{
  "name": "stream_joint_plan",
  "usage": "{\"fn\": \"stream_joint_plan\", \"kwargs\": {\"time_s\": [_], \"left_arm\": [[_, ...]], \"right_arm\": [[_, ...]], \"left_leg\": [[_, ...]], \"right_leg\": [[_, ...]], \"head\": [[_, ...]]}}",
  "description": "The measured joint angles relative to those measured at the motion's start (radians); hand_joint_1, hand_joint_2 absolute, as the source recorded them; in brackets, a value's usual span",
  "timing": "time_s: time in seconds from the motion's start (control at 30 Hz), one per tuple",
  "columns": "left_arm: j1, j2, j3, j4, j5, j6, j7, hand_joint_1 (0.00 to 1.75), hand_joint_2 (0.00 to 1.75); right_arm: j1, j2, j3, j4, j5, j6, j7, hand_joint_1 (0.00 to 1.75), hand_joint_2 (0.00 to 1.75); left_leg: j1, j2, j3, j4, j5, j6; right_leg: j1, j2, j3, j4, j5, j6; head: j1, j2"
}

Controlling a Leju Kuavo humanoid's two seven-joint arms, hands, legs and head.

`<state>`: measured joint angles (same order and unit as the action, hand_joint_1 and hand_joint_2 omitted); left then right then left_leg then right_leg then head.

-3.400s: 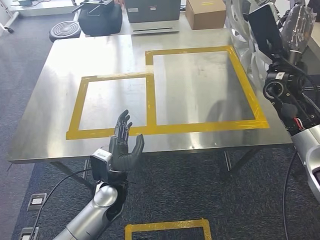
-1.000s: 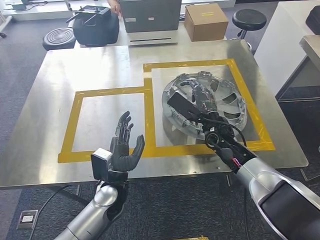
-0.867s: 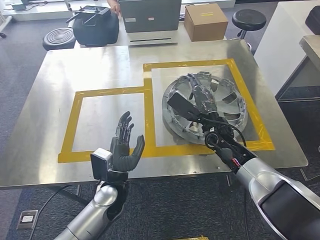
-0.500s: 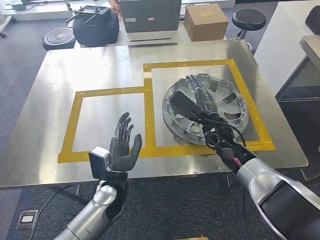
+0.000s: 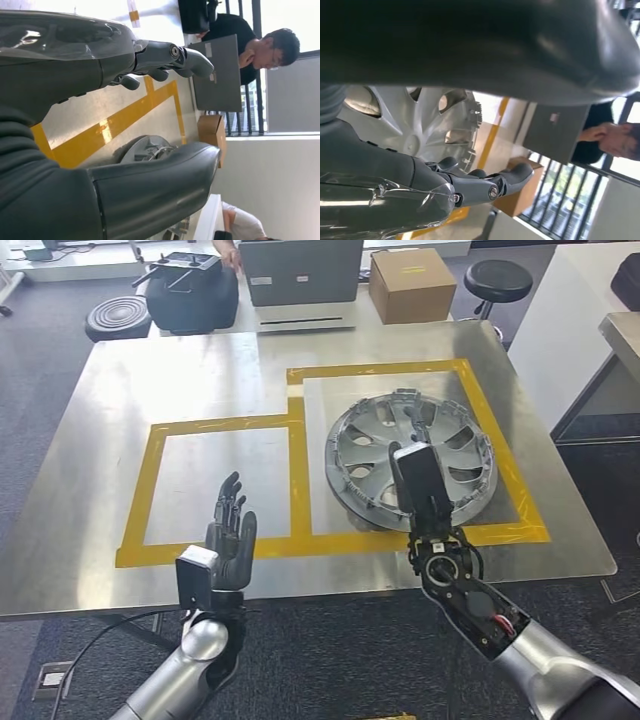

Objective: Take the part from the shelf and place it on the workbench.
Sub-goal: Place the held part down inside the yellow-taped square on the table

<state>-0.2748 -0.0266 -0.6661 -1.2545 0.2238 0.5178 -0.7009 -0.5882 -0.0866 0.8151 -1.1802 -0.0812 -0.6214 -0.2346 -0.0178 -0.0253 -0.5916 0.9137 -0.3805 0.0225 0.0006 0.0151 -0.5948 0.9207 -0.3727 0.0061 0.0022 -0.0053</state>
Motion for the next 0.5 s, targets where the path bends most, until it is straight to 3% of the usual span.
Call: {"fn": "stream_joint_plan", "kwargs": {"time_s": [0.23,0.5], "left_arm": [[0.031,0.014,0.0,-0.046,-0.034,0.023,-0.001,0.0,0.0],[0.04,0.019,0.001,-0.07,-0.04,0.01,-0.001,0.0,0.0]], "right_arm": [[0.213,-0.045,-0.032,-0.262,0.067,0.017,0.002,0.0,0.0],[0.323,-0.087,-0.071,-0.421,0.073,0.003,0.03,0.0,0.0]], "left_leg": [[0.0,0.001,0.009,0.0,-0.006,-0.001],[0.0,0.001,0.011,0.0,-0.008,0.0]], "right_leg": [[0.0,0.001,0.008,0.0,-0.007,-0.002],[0.0,0.001,0.011,0.0,-0.007,-0.001]], "head": [[0.0,0.0],[0.001,0.0]]}}
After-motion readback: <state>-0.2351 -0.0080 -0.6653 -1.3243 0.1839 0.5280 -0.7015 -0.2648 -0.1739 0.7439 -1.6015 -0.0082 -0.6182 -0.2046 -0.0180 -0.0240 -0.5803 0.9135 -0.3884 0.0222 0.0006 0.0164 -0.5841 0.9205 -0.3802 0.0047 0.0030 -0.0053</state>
